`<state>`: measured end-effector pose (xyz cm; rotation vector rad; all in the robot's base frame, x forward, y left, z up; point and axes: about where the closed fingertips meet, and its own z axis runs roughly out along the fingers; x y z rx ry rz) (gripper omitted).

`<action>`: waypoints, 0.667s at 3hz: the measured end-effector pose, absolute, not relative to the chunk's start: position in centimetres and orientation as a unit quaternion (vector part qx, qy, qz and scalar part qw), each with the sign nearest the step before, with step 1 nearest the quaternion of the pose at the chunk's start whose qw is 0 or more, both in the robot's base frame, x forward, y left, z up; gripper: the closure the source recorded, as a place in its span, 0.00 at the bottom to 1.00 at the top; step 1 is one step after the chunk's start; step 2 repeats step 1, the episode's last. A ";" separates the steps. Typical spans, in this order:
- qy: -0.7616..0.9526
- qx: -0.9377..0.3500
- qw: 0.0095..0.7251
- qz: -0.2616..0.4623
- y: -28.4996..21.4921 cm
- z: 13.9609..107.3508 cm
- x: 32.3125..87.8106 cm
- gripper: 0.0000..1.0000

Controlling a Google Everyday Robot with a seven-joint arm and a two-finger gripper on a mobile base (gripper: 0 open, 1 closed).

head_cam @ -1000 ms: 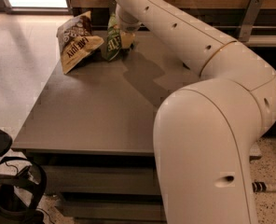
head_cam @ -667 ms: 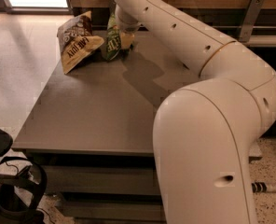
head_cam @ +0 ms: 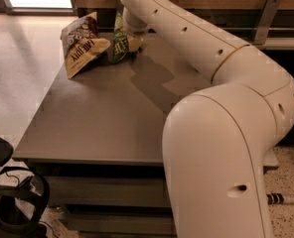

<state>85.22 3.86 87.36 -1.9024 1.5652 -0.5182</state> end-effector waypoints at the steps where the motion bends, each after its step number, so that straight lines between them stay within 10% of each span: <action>1: 0.592 -0.720 0.306 -0.195 3.9 87.2 85.2 0.00; 2: 0.592 -0.720 0.306 -0.195 3.9 87.2 85.2 0.00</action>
Offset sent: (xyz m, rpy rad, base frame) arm 0.0000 0.0000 0.0000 0.0000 0.0000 0.0000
